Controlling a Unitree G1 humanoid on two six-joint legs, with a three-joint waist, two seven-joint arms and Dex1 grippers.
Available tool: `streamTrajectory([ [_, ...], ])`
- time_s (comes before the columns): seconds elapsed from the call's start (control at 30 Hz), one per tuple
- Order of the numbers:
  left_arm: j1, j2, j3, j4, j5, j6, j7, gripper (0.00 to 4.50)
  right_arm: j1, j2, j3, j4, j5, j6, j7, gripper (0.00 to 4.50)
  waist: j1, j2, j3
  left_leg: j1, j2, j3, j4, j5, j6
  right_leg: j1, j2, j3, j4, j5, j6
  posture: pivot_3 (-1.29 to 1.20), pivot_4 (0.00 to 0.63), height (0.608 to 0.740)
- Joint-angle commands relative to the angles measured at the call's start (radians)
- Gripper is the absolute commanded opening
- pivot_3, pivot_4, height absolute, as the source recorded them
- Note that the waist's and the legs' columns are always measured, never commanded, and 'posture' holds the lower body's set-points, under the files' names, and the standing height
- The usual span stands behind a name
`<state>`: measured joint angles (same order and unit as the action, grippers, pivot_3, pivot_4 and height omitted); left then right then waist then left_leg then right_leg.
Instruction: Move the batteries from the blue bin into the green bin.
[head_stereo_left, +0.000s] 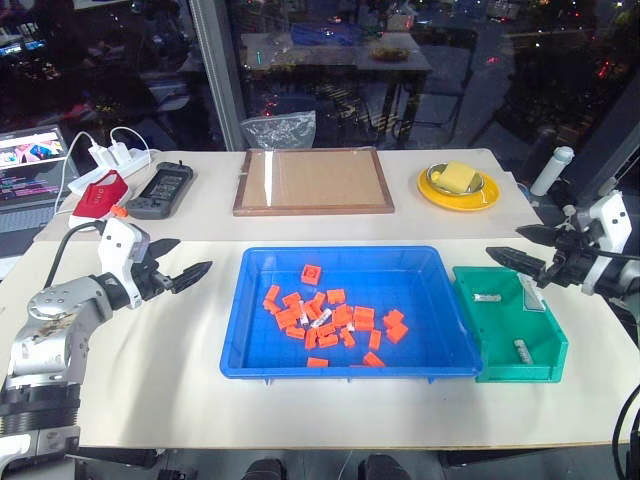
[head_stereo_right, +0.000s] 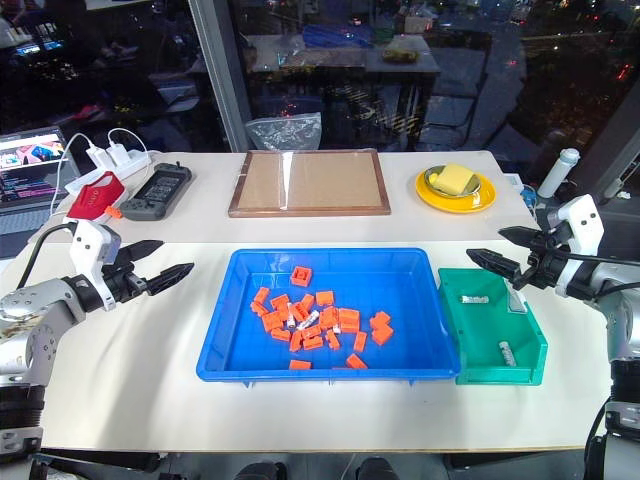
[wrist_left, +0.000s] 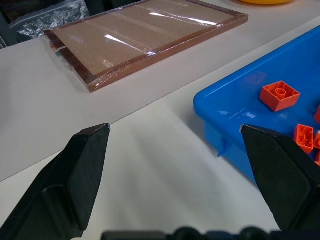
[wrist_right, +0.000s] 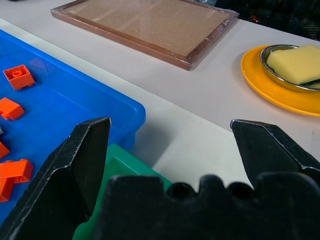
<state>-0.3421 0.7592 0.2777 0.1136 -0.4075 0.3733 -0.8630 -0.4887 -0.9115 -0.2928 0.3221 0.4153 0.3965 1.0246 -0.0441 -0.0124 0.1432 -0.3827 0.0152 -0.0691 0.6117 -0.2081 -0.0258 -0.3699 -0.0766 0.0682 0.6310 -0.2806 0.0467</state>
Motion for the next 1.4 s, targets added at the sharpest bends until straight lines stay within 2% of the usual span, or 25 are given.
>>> streamTrajectory([
  [0.03, -0.011, 0.017, 0.009, -0.041, -0.021, -0.011, -0.028, 4.5, -0.012, -0.013, -0.034, -0.032, 0.025, 0.034, -0.016, 4.46, 0.0, 0.0, 0.0, 0.0, 0.0, 0.0, 0.0, 0.0, 0.0, 0.0, 0.0, 0.0, 0.0, 0.0, 0.0, 0.0, 0.15, 0.74],
  [0.23, -0.042, 0.108, -0.031, -0.157, -0.084, 0.094, -0.153, 4.5, -0.044, -0.033, -0.001, -0.112, 0.006, 0.156, -0.077, 4.46, 0.0, -0.001, 0.0, -0.001, 0.0, 0.0, 0.0, 0.0, 0.0, -0.001, 0.0, 0.0, 0.0, 0.0, 0.0, 0.0, 0.15, 0.74],
  [0.3, -0.053, 0.153, -0.061, -0.199, -0.1, 0.131, -0.214, 4.5, -0.044, -0.05, 0.041, -0.188, -0.014, 0.195, -0.08, 4.46, -0.001, 0.0, 0.001, 0.0, 0.0, 0.0, 0.0, 0.0, 0.0, -0.001, 0.0, 0.0, 0.0, 0.0, 0.0, 0.0, 0.15, 0.74],
  [0.4, -0.088, 0.293, -0.152, -0.281, -0.106, 0.221, -0.354, 4.5, -0.094, -0.089, 0.104, -0.396, 0.074, 0.393, -0.059, 4.46, -0.005, 0.0, 0.002, -0.001, 0.001, 0.0, 0.0, 0.0, 0.0, -0.002, 0.001, 0.0, 0.0, 0.0, 0.0, 0.0, 0.15, 0.74],
  [0.47, -0.114, 0.327, -0.177, -0.281, -0.091, 0.246, -0.359, 4.5, -0.127, -0.1, 0.12, -0.457, 0.098, 0.448, -0.054, 4.46, -0.007, 0.003, 0.006, -0.002, 0.001, 0.0, 0.0, 0.0, 0.0, -0.003, 0.001, 0.001, 0.001, 0.0, 0.0, 0.0, 0.15, 0.74],
  [0.63, -0.164, 0.309, -0.189, -0.288, -0.075, 0.295, -0.287, 4.5, -0.162, -0.129, 0.202, -0.595, 0.063, 0.518, -0.106, 4.46, 0.001, 0.003, 0.007, -0.001, 0.001, 0.0, -0.001, 0.0, 0.0, -0.002, 0.001, 0.0, 0.0, -0.001, 0.001, 0.0, 0.15, 0.74],
  [0.77, -0.203, 0.25, -0.14, -0.335, -0.133, 0.451, -0.159, 4.5, -0.273, -0.065, 0.33, -0.7, 0.155, 0.685, -0.091, 4.46, 0.001, 0.002, 0.008, -0.003, 0.001, 0.0, 0.001, 0.0, 0.0, -0.003, 0.001, 0.0, 0.0, -0.001, 0.001, 0.0, 0.15, 0.74],
  [0.9, -0.191, 0.288, -0.165, -0.384, -0.141, 0.461, -0.205, 4.5, -0.329, -0.019, 0.478, -0.733, 0.136, 0.729, -0.082, 4.46, -0.004, 0.002, 0.008, -0.002, 0.002, -0.001, 0.0, 0.0, 0.0, -0.003, 0.003, 0.0, 0.001, 0.0, 0.001, 0.0, 0.15, 0.74],
  [1.07, -0.145, 0.318, -0.144, -0.42, -0.168, 0.491, -0.217, 4.5, -0.313, 0.04, 0.632, -0.729, 0.064, 0.683, -0.096, 4.46, -0.001, 0.001, 0.009, -0.002, 0.001, -0.001, 0.0, 0.0, 0.001, -0.004, 0.002, 0.0, 0.001, 0.0, 0.001, 0.0, 0.15, 0.74],
  [1.17, -0.126, 0.324, -0.14, -0.462, -0.215, 0.566, -0.213, 4.5, -0.294, 0.113, 0.69, -0.679, 0.018, 0.648, -0.133, 4.46, 0.002, 0.0, 0.009, -0.003, 0.001, -0.001, 0.001, 0.0, 0.001, -0.004, 0.002, 0.0, 0.001, 0.0, 0.001, 0.0, 0.15, 0.74],
  [1.4, -0.133, 0.324, -0.157, -0.488, -0.224, 0.571, -0.195, 4.5, -0.286, 0.16, 0.801, -0.569, -0.134, 0.546, -0.15, 4.46, 0.002, 0.0, 0.009, -0.003, 0.001, -0.001, 0.001, 0.0, 0.0, -0.004, 0.002, 0.0, 0.001, 0.0, 0.001, 0.0, 0.15, 0.74],
])
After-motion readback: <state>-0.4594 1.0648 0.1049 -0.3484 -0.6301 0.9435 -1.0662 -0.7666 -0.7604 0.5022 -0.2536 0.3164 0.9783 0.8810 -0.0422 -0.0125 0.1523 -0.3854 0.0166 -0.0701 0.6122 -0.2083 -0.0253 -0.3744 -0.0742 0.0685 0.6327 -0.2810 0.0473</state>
